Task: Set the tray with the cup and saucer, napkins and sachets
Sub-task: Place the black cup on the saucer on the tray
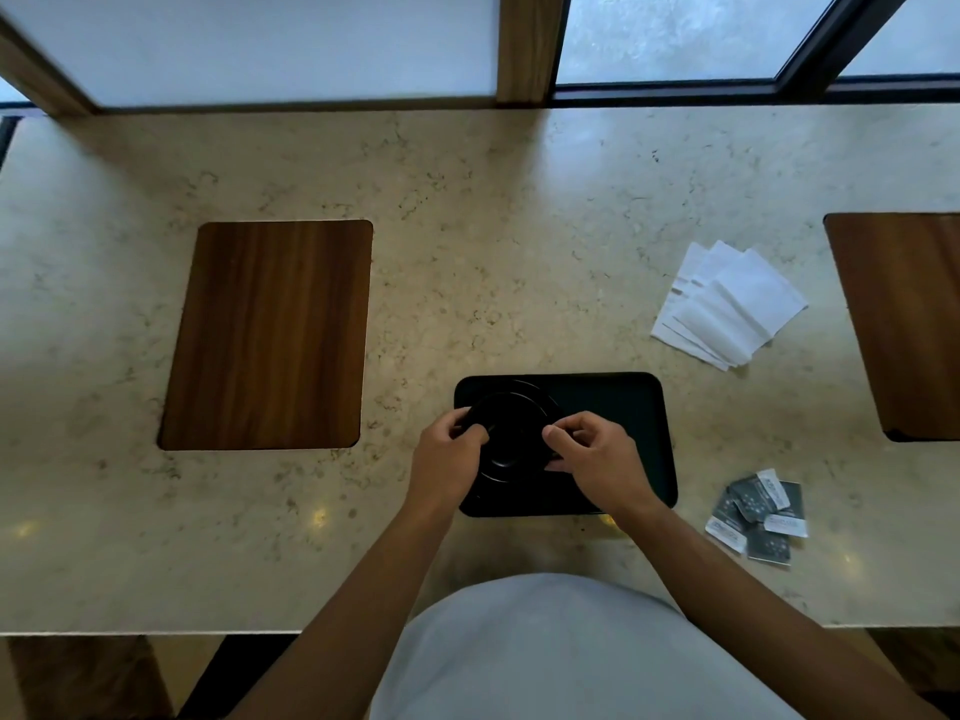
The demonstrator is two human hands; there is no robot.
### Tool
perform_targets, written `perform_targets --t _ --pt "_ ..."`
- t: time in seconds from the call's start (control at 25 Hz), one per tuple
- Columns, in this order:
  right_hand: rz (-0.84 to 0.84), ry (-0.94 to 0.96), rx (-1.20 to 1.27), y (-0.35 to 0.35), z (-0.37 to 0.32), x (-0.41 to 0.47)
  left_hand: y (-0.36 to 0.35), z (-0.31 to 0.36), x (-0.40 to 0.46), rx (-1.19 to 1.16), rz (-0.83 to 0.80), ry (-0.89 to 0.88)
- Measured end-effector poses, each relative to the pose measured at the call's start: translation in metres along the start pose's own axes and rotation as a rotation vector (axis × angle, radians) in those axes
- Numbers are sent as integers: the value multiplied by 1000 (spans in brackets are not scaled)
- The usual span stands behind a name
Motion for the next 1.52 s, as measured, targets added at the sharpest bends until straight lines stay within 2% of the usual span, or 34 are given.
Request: perform_targets --t 0.36,0.64,1.52 --pt "-29 -6 -79 -5 -5 5 1 4 8 161 -23 -39" --pt "101 73 -303 -4 -14 2 4 6 12 201 6 -67" --pt "37 14 -286 -4 -11 0 -2 5 14 221 -49 -70"
Point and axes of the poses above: each hand's wrist, its own x-axis towards the middle knuckle, its own y-axis out of the back of the hand, z = x × y, the point moved 6 cm from there along x, towards the middle knuckle, and after that the axes turned 4 degrees about -x, right-handed, at the moved point
